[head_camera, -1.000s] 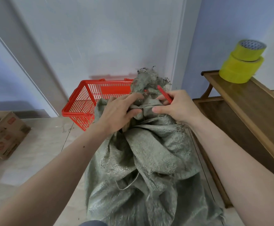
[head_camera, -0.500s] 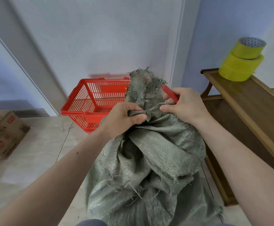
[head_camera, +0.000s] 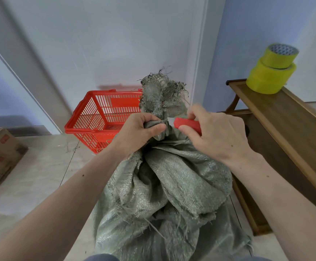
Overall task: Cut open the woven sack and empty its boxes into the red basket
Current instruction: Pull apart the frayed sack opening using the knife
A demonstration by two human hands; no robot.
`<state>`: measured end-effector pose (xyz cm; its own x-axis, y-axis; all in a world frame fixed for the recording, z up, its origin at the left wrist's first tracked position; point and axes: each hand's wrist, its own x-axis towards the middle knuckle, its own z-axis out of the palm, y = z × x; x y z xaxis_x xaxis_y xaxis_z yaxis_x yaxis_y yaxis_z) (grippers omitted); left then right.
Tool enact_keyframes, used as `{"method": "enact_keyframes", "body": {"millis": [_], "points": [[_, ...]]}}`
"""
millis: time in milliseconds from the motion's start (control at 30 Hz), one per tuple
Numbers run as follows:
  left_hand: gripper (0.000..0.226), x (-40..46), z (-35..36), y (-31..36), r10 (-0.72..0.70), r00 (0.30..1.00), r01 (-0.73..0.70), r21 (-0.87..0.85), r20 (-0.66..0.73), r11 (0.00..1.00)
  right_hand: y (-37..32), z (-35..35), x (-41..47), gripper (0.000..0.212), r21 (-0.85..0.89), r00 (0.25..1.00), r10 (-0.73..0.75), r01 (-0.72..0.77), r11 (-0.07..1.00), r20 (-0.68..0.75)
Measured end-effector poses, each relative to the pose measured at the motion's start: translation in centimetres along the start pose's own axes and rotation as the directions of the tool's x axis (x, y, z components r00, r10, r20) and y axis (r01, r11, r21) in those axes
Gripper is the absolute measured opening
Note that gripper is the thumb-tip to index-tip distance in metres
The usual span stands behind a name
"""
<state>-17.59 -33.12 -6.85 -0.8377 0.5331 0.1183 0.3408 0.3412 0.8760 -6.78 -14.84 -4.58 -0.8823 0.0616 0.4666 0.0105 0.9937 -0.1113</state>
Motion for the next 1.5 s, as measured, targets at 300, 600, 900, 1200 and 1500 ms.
{"method": "enact_keyframes", "body": {"millis": [300, 600, 900, 1200, 1500], "points": [[0.006, -0.1, -0.2, 0.5, 0.013, 1.0, -0.013, 0.02, -0.007, 1.0, -0.4, 0.2, -0.1, 0.037, -0.113, 0.999, -0.04, 0.037, 0.993, -0.028], [0.026, 0.0, 0.5, 0.8, 0.09, 0.994, -0.081, 0.144, -0.059, 0.986, -0.9, 0.1, -0.2, 0.037, -0.159, 0.992, -0.081, 0.066, 0.985, -0.092], [0.021, -0.5, 1.0, 1.3, 0.133, 0.981, -0.097, 0.237, -0.141, 0.967, -1.3, 0.0, -0.1, 0.035, -0.142, 0.99, -0.042, 0.022, 0.99, -0.137], [0.02, -0.7, 1.9, 1.4, 0.15, 0.948, -0.09, 0.216, -0.279, 0.972, -1.9, 0.2, -0.2, 0.035, -0.145, 0.987, -0.017, -0.007, 0.989, -0.162], [0.02, -0.5, 1.5, 1.6, 0.091, 0.99, -0.106, -0.139, -0.112, 0.985, -1.4, 1.5, -1.0, 0.037, -0.028, 0.966, 0.056, -0.065, 0.998, -0.254]]}}
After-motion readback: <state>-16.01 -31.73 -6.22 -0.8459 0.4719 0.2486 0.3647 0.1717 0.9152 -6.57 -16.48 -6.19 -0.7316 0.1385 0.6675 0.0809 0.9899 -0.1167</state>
